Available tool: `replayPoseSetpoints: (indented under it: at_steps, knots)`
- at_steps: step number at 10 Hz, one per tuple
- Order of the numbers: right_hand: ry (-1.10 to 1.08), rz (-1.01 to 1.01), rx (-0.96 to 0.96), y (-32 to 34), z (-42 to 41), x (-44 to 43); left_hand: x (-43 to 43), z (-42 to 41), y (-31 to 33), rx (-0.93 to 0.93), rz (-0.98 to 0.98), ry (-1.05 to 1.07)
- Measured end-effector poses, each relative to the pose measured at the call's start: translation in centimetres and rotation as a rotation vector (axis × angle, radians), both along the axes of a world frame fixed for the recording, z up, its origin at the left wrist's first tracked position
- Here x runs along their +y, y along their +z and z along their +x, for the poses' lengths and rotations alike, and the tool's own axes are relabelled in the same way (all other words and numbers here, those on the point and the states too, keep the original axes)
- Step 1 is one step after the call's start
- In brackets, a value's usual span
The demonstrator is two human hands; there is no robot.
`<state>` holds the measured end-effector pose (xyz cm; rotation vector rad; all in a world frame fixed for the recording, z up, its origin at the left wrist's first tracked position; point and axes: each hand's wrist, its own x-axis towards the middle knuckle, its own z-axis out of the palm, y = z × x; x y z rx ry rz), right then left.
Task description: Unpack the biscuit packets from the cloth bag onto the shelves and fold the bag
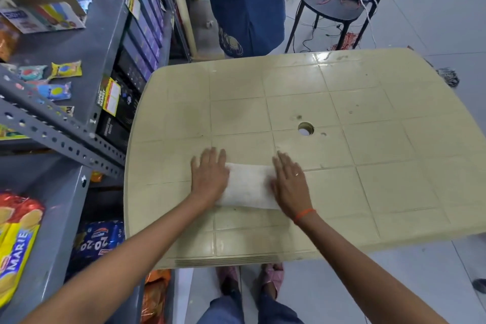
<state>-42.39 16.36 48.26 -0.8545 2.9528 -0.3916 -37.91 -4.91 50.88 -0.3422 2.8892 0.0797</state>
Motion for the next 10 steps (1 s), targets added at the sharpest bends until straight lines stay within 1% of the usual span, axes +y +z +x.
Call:
replayPoseSetpoints:
  at_steps: [1, 2, 3, 4, 5, 6, 7, 8, 9, 10]
  knots:
    - [0.130, 0.153, -0.110, -2.6, 2.9, -0.5, 1.1, 4.6, -3.0, 0.104, 0.028, -0.395]
    - [0.031, 0.272, -0.273, -3.9, 2.0, -0.3, 0.0, 4.9, -4.7, -0.022, -0.003, -0.424]
    - [-0.017, 0.343, -0.282, -5.2, 1.5, -0.4, -1.1, 4.3, -5.5, -0.094, -0.029, -0.387]
    - [-0.033, 0.332, -0.253, -5.3, 2.3, -1.5, -1.3, 4.7, -5.6, -0.106, -0.029, -0.372]
    - [0.005, 0.333, -0.269, -5.2, 3.7, -4.5, -4.1, 6.8, -5.9, -0.086, -0.021, -0.328]
    - [0.094, 0.345, -0.277, -5.0, 4.7, -8.1, -7.2, 9.0, -5.5, -0.093, -0.045, -0.266]
    - [0.202, 0.349, -0.324, -3.9, 6.8, -13.5, -11.5, 13.0, -4.0, -0.208, -0.035, -0.138]
    - [0.242, 0.400, -0.302, -4.2, 8.5, -14.3, -12.3, 15.3, -4.1, -0.251, -0.040, -0.065]
    - [0.282, 0.381, -0.437, -1.5, 5.7, -15.7, -10.1, 11.6, -0.7, -0.262, -0.019, 0.060]
    - [0.249, 0.375, -0.558, 1.5, 2.6, -15.9, -8.4, 8.4, 1.8, -0.205, -0.024, 0.085]
